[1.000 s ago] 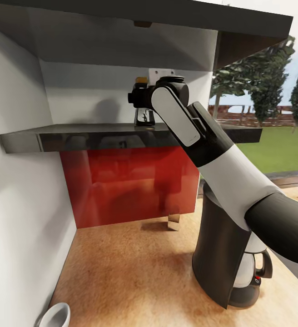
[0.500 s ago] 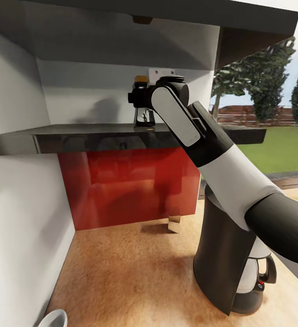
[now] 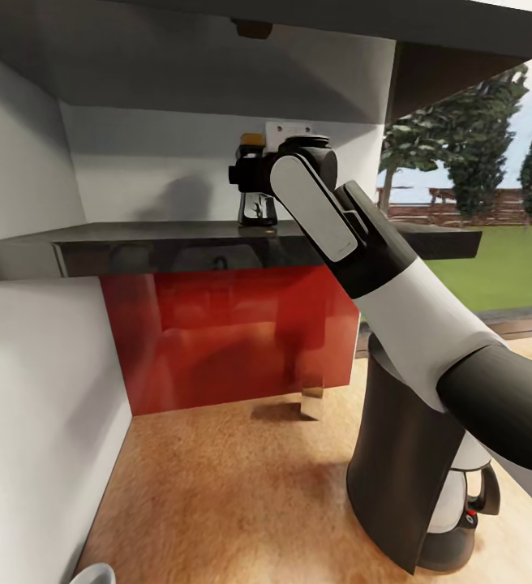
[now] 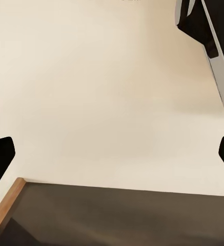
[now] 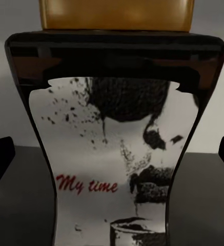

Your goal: Set up a coffee station on the kitchen countertop: keep the coffee maker on the countertop, move the bottle of coffee from the kitchen shelf to the counter next to the coffee maker, place a paper coffee filter on top of the coffee maker, put the saucer next to the coffee maker with the coffee cup on the saucer, and place the electric kettle next to the coffee maker.

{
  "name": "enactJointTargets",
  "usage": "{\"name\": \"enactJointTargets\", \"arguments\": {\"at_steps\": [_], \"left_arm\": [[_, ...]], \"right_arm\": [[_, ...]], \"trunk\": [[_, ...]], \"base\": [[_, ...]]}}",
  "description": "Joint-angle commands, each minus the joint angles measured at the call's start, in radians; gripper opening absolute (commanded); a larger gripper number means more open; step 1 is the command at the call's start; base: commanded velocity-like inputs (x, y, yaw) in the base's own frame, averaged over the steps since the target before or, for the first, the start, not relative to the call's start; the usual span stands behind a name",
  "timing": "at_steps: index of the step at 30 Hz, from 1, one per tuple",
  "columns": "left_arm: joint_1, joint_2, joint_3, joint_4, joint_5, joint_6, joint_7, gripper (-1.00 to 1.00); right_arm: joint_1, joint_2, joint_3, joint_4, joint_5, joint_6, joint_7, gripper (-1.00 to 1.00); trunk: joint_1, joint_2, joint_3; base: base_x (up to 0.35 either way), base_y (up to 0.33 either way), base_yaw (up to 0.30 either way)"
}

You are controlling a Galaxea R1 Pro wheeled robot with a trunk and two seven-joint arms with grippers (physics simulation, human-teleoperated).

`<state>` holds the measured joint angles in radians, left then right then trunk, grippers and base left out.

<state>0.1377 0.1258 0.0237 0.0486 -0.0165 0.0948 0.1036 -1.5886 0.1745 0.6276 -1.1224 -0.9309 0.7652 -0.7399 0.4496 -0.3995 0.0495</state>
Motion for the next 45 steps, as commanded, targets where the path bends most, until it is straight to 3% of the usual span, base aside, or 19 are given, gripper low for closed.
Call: {"name": "enactJointTargets", "arguments": {"at_steps": [1, 28, 36, 37, 45], "left_arm": [[0.0, 0.0, 0.002, -0.001, -0.002, 0.003, 0.002, 1.0], [0.0, 0.0, 0.002, -0.001, -0.002, 0.003, 0.002, 1.0], [0.0, 0.0, 0.002, -0.001, -0.002, 0.003, 0.002, 1.0], [0.0, 0.0, 0.002, -0.001, -0.002, 0.003, 0.002, 1.0], [0.0, 0.0, 0.002, -0.001, -0.002, 0.003, 0.002, 1.0]], "right_arm": [[-0.001, 0.0, 0.001, 0.0, -0.009, 0.0, -0.01, 1.0], [-0.001, 0.0, 0.003, -0.02, -0.009, 0.002, -0.011, 1.0], [0.0, -0.013, 0.003, -0.019, -0.009, 0.002, -0.012, 1.0], [0.0, -0.015, 0.003, -0.019, -0.009, 0.002, -0.012, -1.0], [0.0, -0.018, 0.003, -0.019, -0.009, 0.002, -0.012, -1.0]], "trunk": [[0.0, 0.0, 0.0], [0.0, 0.0, 0.0], [0.0, 0.0, 0.0], [0.0, 0.0, 0.0], [0.0, 0.0, 0.0]], "base": [[0.01, 0.0, 0.0], [0.028, 0.0, 0.0], [0.004, 0.0, 0.0], [0.0, 0.0, 0.0], [0.0, 0.0, 0.0]]}}
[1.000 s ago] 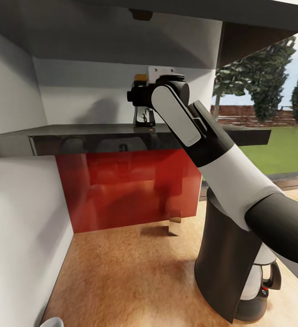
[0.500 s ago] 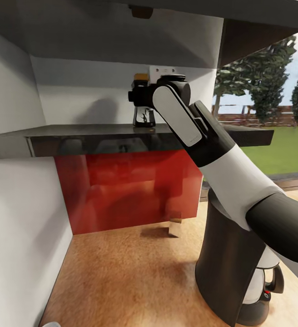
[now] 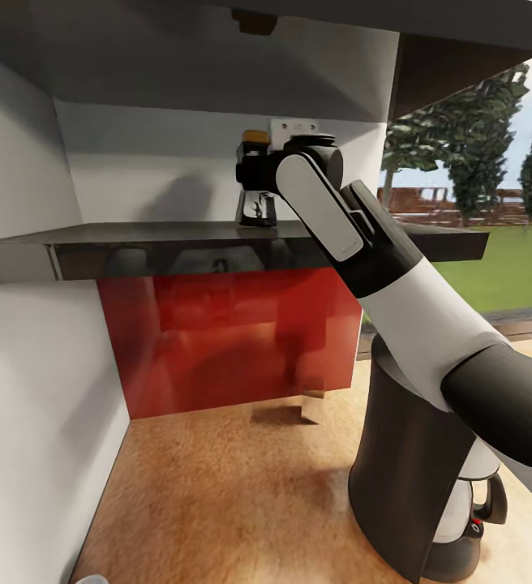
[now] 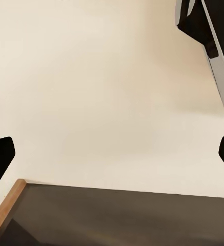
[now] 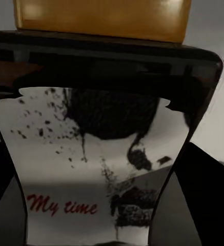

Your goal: Set up a coffee station on the kitchen countertop: keep the coffee maker on the countertop, move the bottle of coffee from the kitchen shelf to the counter next to the coffee maker, place a paper coffee filter on top of the coffee maker, put the saucer next to the coffee maker with the coffee cup on the saucer, and place the electric kettle next to the coffee maker.

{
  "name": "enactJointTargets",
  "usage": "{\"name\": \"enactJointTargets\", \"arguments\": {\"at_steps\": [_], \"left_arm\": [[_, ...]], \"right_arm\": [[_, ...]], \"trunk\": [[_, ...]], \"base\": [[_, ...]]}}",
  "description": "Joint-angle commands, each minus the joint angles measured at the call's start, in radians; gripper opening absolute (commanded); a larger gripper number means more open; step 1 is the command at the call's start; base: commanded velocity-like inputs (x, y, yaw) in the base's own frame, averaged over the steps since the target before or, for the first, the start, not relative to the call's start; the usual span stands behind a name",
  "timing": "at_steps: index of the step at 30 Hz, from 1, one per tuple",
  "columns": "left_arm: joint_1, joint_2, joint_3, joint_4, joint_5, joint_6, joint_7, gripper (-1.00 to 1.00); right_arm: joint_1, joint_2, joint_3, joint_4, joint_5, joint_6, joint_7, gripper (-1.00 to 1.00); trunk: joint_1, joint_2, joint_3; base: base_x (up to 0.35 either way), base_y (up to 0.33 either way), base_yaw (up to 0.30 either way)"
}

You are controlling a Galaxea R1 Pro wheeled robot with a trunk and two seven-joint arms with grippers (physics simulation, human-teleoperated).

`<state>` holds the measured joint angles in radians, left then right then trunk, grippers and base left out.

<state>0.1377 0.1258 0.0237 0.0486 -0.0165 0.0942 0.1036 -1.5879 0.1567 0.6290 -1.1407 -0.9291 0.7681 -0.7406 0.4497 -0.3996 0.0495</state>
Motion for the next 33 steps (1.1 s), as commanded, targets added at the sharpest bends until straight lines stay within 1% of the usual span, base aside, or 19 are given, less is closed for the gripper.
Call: {"name": "enactJointTargets", "arguments": {"at_steps": [1, 22, 25, 33], "left_arm": [[0.0, 0.0, 0.002, -0.001, -0.002, 0.003, 0.002, 1.0], [0.0, 0.0, 0.002, -0.001, -0.002, 0.003, 0.002, 1.0], [0.0, -0.001, 0.002, -0.001, -0.002, 0.003, 0.002, 1.0], [0.0, 0.0, 0.002, -0.001, -0.002, 0.003, 0.002, 1.0]], "right_arm": [[-0.001, 0.0, 0.002, -0.001, -0.011, -0.001, -0.011, -1.0], [-0.001, 0.0, 0.002, -0.002, -0.011, 0.0, -0.011, -1.0], [-0.001, 0.0, 0.002, -0.002, -0.011, 0.0, -0.011, -1.0], [-0.001, 0.001, 0.003, -0.013, -0.011, 0.0, -0.01, -1.0]], "trunk": [[0.0, 0.0, 0.0], [0.0, 0.0, 0.0], [0.0, 0.0, 0.0], [0.0, 0.0, 0.0]], "base": [[0.0, 0.0, 0.0], [-0.001, 0.0, 0.0], [-0.213, 0.0, 0.0], [-0.324, 0.0, 0.0]]}}
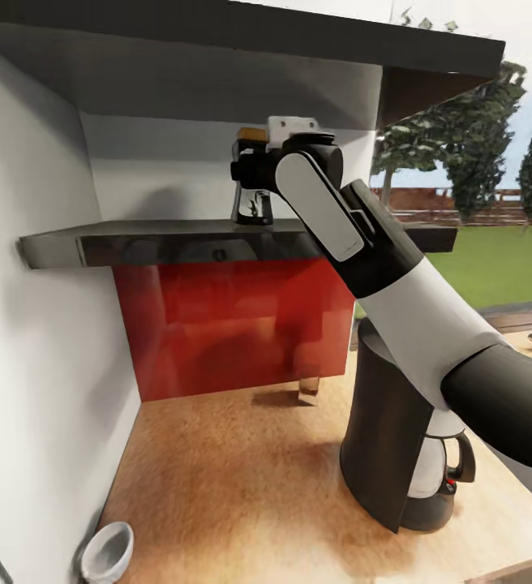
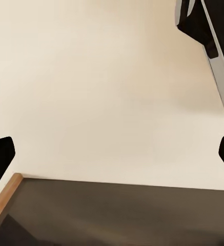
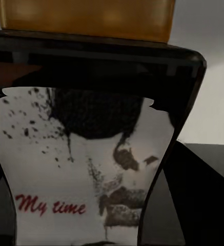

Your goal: Set up a coffee station on the kitchen countertop: keep the coffee maker on the countertop, move the bottle of coffee from the kitchen shelf to the counter next to the coffee maker, place a paper coffee filter on top of the coffee maker, put the saucer next to the coffee maker with the coffee cup on the saucer, and place the electric kettle next to the coffee maker.

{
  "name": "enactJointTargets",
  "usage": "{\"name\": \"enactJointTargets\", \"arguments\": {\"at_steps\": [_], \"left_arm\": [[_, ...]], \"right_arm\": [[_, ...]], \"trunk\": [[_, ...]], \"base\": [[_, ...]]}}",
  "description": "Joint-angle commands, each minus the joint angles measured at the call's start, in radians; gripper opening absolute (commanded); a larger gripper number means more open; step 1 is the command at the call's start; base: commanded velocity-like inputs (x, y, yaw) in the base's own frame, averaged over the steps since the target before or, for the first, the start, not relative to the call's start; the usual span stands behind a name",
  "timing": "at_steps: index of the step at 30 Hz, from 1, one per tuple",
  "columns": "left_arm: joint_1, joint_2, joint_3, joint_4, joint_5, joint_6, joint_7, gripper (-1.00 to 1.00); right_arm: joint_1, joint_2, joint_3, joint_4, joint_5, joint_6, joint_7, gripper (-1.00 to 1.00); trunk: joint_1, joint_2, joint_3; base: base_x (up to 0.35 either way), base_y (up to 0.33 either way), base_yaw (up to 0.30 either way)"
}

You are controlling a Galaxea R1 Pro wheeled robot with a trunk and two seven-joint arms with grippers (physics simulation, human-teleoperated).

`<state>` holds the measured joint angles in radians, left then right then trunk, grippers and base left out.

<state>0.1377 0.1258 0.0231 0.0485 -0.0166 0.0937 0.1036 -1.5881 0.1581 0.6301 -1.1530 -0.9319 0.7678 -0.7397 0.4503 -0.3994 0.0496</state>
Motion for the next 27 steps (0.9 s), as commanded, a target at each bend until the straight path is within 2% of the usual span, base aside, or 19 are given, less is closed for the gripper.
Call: {"name": "enactJointTargets", "arguments": {"at_steps": [1, 8, 27], "left_arm": [[0.0, 0.0, 0.003, -0.001, -0.002, 0.003, 0.002, 1.0], [0.0, 0.0, 0.003, -0.001, -0.002, 0.003, 0.002, 1.0], [0.0, -0.001, 0.002, -0.002, -0.002, 0.003, 0.002, 1.0]], "right_arm": [[-0.001, 0.0, 0.001, -0.005, -0.008, 0.001, -0.011, -1.0], [0.0, -0.002, 0.001, -0.037, -0.008, 0.001, -0.012, -1.0], [0.014, -0.002, 0.001, -0.031, -0.009, 0.001, -0.012, -1.0]], "trunk": [[0.0, -0.001, 0.0], [0.0, -0.001, 0.0], [0.0, -0.001, 0.0]], "base": [[-0.336, 0.0, 0.0], [-0.336, 0.0, 0.0], [-0.336, 0.0, 0.0]]}}
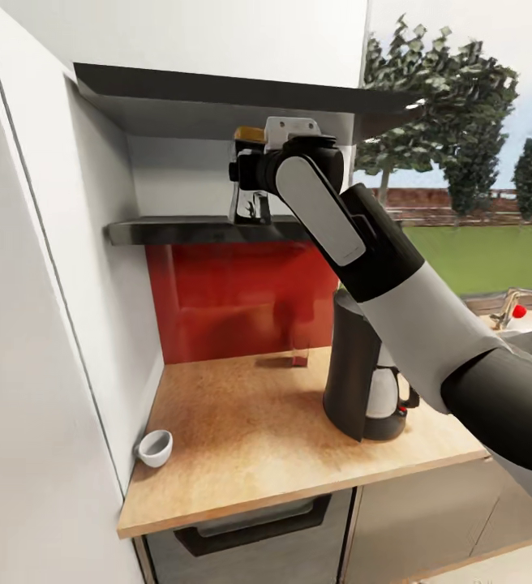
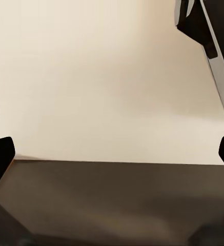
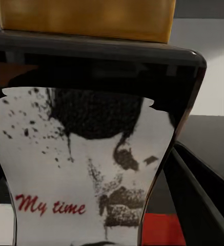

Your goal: Set up a coffee station on the kitchen countertop: keep the coffee maker on the countertop, move the bottle of coffee from the kitchen shelf to the counter next to the coffee maker, place a paper coffee filter on top of the coffee maker, put the saucer next to the coffee maker with the coffee cup on the saucer, and place the electric kettle next to the coffee maker.

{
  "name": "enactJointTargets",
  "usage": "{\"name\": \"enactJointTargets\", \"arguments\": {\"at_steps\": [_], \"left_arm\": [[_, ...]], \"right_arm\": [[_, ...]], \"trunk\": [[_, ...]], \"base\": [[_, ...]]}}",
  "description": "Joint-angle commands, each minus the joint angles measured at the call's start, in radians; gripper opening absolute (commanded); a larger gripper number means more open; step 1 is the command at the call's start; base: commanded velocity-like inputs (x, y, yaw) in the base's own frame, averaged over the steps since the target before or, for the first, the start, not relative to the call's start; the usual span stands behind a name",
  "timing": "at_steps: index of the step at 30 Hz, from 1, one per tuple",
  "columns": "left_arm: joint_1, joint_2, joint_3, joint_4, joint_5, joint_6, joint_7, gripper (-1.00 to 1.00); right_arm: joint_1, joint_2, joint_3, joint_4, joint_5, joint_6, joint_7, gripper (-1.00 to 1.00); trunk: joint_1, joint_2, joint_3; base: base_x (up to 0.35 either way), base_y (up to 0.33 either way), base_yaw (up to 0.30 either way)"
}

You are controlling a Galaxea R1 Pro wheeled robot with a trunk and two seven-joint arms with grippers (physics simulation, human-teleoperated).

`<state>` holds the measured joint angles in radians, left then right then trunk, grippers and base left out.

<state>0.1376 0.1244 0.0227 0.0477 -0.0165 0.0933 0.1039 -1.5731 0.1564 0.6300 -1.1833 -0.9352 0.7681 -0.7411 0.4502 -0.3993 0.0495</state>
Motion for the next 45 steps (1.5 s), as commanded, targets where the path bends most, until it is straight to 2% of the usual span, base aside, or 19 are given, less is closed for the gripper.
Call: {"name": "enactJointTargets", "arguments": {"at_steps": [1, 9, 14, 20, 26, 29, 30, 33, 34, 37, 41, 43, 45], "left_arm": [[0.0, 0.0, 0.002, -0.001, -0.002, 0.003, 0.002, 1.0], [0.0, 0.001, 0.005, -0.002, -0.002, 0.003, 0.0, 1.0], [0.0, 0.002, 0.005, -0.002, -0.003, 0.008, 0.003, 1.0], [-0.001, 0.002, 0.001, -0.002, -0.005, 0.071, 0.002, 1.0], [-0.001, 0.001, -0.006, -0.006, -0.014, 0.076, -0.002, 1.0], [-0.004, 0.008, -0.009, -0.008, -0.016, 0.076, -0.001, 1.0], [-0.006, 0.011, -0.009, -0.009, -0.015, 0.076, -0.003, 1.0], [-0.007, 0.004, -0.008, -0.01, -0.016, 0.075, 0.0, 1.0], [-0.007, 0.003, -0.008, -0.01, -0.016, 0.075, 0.0, 1.0], [-0.007, 0.002, -0.009, -0.011, -0.016, 0.073, 0.004, 1.0], [-0.008, 0.002, -0.009, -0.014, -0.016, 0.071, 0.002, 1.0], [-0.008, 0.003, -0.009, -0.022, -0.016, 0.071, 0.0, 1.0], [-0.008, 0.003, -0.009, -0.029, -0.016, 0.07, -0.002, 1.0]], "right_arm": [[0.0, 0.0, 0.001, -0.001, -0.006, 0.0, -0.011, -1.0], [0.001, 0.0, 0.001, -0.004, -0.004, 0.0, -0.011, -1.0], [0.001, 0.003, 0.002, -0.01, -0.003, 0.0, -0.011, -1.0], [0.001, 0.003, 0.003, -0.051, -0.002, 0.001, -0.011, -1.0], [0.007, -0.005, 0.003, -0.098, -0.001, 0.004, -0.013, -1.0], [0.059, -0.01, 0.004, -0.121, 0.0, 0.005, -0.021, -1.0], [0.115, -0.013, 0.004, -0.149, 0.018, 0.006, -0.036, -1.0], [0.21, -0.014, 0.004, -0.177, 0.077, 0.005, -0.056, -1.0], [0.226, -0.014, 0.004, -0.181, 0.089, 0.004, -0.057, -1.0], [0.308, -0.014, 0.005, -0.218, 0.163, 0.003, -0.063, -1.0], [0.433, -0.015, 0.008, -0.241, 0.204, 0.001, -0.063, -1.0], [0.484, -0.015, 0.022, -0.245, 0.226, -0.001, -0.061, -1.0], [0.519, -0.015, 0.055, -0.246, 0.246, -0.009, -0.061, -1.0]], "trunk": [[0.0, -0.001, 0.0], [0.0, -0.001, 0.0], [0.0, -0.001, 0.0], [0.0, -0.001, 0.0], [0.0, -0.001, 0.0], [0.0, -0.001, 0.0], [0.0, -0.001, 0.0], [0.0, -0.001, 0.0], [0.0, -0.001, 0.0], [0.0, -0.001, 0.0], [0.0, -0.001, 0.0], [0.0, -0.001, 0.0], [0.0, -0.001, 0.0]], "base": [[-0.316, 0.0, 0.0], [-0.239, 0.0, 0.0], [-0.026, 0.0, 0.0], [-0.025, 0.0, 0.0], [-0.266, 0.0, 0.0], [-0.204, 0.0, 0.0], [-0.052, 0.0, 0.0], [-0.023, 0.0, 0.0], [-0.011, 0.0, 0.0], [-0.004, 0.0, 0.0], [0.0, 0.0, 0.0], [0.0, 0.0, 0.0], [0.0, 0.0, 0.0]]}}
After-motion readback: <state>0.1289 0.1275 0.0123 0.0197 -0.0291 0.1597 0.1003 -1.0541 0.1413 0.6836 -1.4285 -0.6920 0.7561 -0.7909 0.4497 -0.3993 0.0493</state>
